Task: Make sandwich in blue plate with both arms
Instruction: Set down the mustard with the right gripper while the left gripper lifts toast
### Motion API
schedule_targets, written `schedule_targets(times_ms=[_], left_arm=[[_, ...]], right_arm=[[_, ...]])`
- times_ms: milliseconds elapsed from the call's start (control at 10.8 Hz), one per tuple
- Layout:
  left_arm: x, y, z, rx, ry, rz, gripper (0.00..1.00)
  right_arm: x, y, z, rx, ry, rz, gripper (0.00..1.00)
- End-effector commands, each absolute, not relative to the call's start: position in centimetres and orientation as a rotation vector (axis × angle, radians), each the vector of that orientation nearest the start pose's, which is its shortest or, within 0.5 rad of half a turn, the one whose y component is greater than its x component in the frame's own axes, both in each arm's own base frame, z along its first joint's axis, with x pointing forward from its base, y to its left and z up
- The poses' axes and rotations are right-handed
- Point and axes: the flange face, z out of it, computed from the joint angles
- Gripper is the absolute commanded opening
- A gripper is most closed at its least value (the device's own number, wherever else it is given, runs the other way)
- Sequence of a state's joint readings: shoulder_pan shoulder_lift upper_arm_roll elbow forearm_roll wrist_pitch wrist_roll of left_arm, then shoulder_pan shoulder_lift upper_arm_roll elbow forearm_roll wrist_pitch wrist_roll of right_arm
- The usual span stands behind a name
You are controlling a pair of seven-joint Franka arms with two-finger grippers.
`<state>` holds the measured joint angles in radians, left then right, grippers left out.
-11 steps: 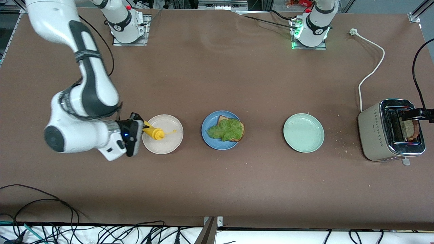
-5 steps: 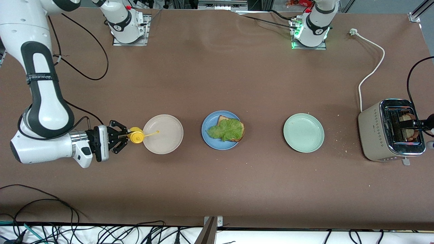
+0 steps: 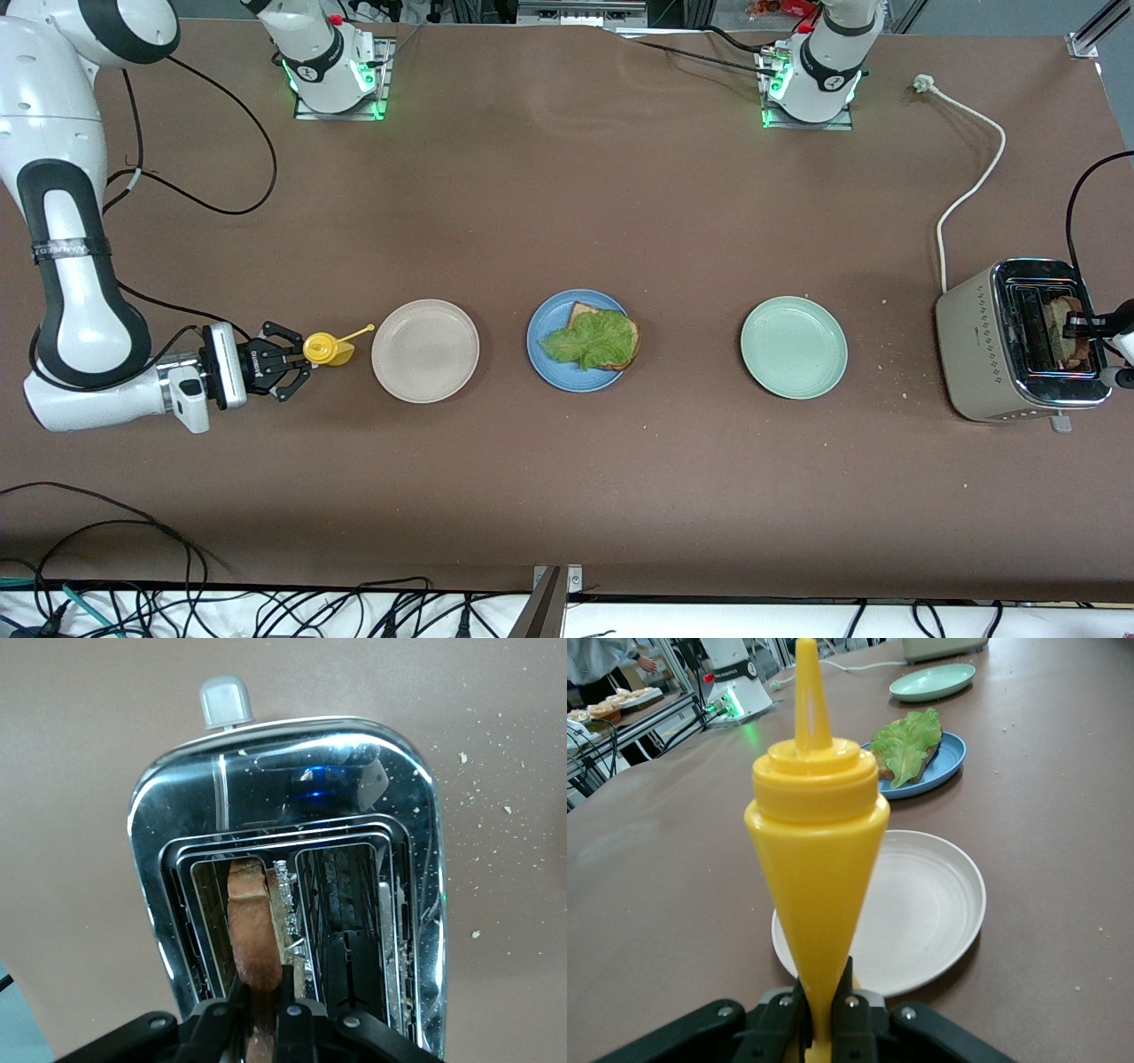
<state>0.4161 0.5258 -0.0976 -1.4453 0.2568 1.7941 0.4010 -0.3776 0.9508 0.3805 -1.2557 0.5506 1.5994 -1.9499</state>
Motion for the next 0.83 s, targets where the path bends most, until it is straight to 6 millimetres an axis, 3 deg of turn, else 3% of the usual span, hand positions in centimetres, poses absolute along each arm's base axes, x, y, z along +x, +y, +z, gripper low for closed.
schedule_targets(times_ms=[0, 185, 371, 464, 649, 742], left_arm=[[63.8, 25.2, 38.7, -2.969, 0.224, 0.368, 0.0], [63.3, 25.6, 41.7, -2.955, 0.212, 0.317, 0.0], [62.9, 24.7, 46.4, -2.932, 0.224, 0.225, 0.0], [62.6, 23.2, 48.3, -2.93, 0.244, 0.225, 0.0], [63.4, 17.6, 52.1, -2.922, 0.362, 0.205, 0.0], [63.5, 15.6, 53.3, -2.934, 0.417, 0.221, 0.0]], right_arm=[[69.1, -1.2, 17.1, -1.305, -1.663, -0.589, 0.0], [68.8, -1.5, 14.1, -1.278, -1.669, -0.617, 0.0], [68.7, -1.8, 13.4, -1.284, -1.682, -0.602, 0.0], [68.7, -1.9, 13.3, -1.289, -1.688, -0.599, 0.0], [68.9, -2.7, 13.5, -1.3, -1.699, -0.603, 0.01], [69.1, -3.1, 13.5, -1.306, -1.712, -0.599, 0.25]])
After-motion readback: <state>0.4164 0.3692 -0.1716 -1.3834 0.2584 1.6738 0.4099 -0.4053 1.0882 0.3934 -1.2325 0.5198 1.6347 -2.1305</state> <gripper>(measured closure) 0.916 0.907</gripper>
